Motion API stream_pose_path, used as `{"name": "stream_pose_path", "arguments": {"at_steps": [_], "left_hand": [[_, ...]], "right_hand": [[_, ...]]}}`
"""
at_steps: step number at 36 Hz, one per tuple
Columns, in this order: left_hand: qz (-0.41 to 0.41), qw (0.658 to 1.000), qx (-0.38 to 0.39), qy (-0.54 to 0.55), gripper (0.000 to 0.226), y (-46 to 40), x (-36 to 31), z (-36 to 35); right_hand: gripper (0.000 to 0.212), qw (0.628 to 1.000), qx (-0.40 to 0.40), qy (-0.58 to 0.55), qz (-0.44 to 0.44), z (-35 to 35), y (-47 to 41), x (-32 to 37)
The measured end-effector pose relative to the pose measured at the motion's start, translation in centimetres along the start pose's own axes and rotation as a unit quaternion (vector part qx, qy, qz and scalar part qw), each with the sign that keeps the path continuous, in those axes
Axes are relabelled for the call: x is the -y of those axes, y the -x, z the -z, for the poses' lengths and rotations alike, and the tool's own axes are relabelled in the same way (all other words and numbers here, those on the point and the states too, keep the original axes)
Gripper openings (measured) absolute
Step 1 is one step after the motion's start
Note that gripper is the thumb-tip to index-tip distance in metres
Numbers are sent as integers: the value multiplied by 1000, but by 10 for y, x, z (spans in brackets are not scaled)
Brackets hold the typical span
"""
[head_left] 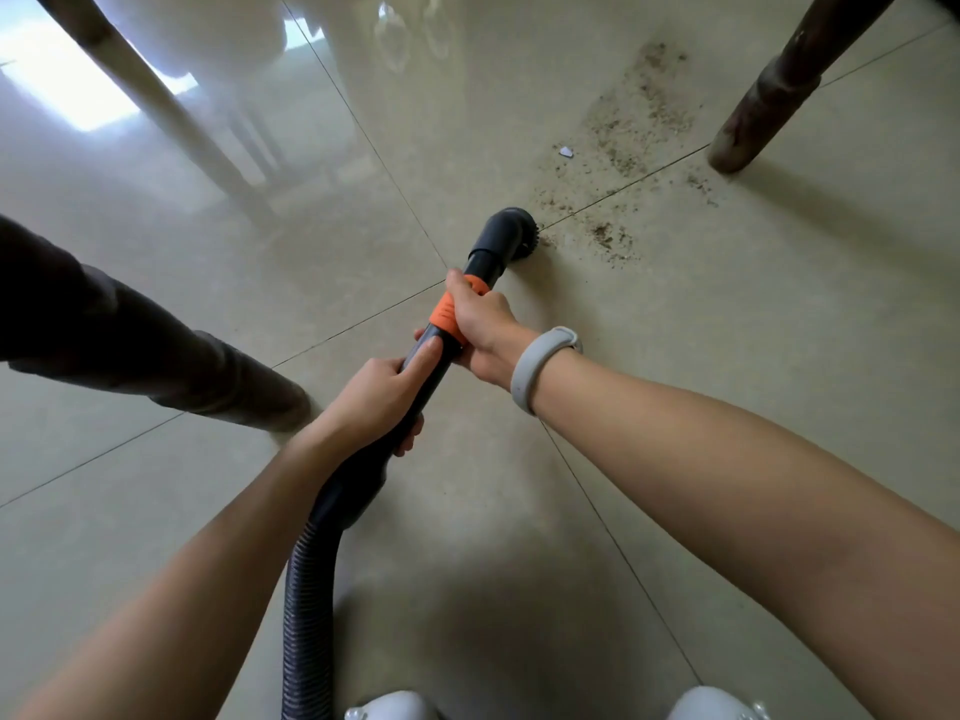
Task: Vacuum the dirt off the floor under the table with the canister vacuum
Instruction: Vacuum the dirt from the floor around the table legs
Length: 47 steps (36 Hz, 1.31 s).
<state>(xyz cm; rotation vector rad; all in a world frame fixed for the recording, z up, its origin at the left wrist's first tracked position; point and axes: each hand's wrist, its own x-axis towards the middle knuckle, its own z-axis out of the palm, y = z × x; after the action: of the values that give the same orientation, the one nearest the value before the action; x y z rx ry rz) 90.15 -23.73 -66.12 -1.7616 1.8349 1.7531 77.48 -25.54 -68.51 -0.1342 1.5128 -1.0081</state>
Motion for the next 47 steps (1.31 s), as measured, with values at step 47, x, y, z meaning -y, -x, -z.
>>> {"name": "stream_pose_path", "arguments": {"at_steps": [47], "left_hand": [[-23, 982, 88, -164, 50, 64, 31, -28]], "right_hand": [[35, 982, -179, -39, -52, 32, 77, -73]]}}
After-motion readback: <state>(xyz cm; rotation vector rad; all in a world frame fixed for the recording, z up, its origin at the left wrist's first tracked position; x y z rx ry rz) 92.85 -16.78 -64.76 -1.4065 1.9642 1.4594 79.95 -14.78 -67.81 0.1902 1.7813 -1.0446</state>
